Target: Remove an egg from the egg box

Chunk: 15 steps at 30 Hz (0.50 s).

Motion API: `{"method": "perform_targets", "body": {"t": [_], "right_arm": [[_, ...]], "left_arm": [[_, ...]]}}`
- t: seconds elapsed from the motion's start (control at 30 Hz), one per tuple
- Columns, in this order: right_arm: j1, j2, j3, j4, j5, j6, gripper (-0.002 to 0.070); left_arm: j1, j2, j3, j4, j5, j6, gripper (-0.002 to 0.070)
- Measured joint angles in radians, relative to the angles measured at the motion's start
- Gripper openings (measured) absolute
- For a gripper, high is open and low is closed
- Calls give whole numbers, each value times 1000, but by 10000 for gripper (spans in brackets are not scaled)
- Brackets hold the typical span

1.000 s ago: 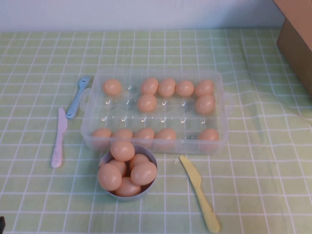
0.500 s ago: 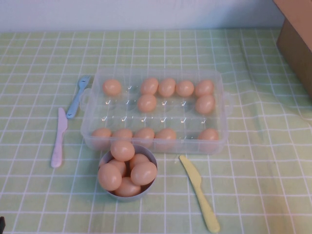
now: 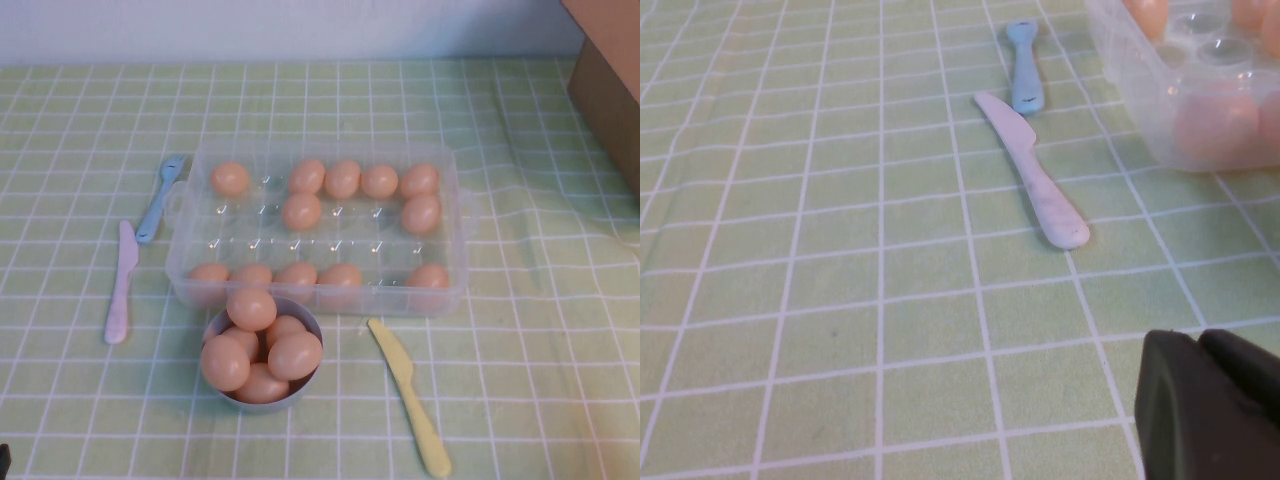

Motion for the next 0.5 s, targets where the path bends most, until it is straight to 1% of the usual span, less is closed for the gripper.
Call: {"method": "perform_targets", "body": {"t": [0.17,0.27,0.5], "right_arm": [[-2,0,0,30,74,0,-17],[-2,0,0,38,152,0,-17],[-2,0,0,40,183,0,-17]], "left_arm": [[0,0,0,0,0,0,-3],[0,0,0,0,0,0,-3],[0,0,0,0,0,0,-3]]}}
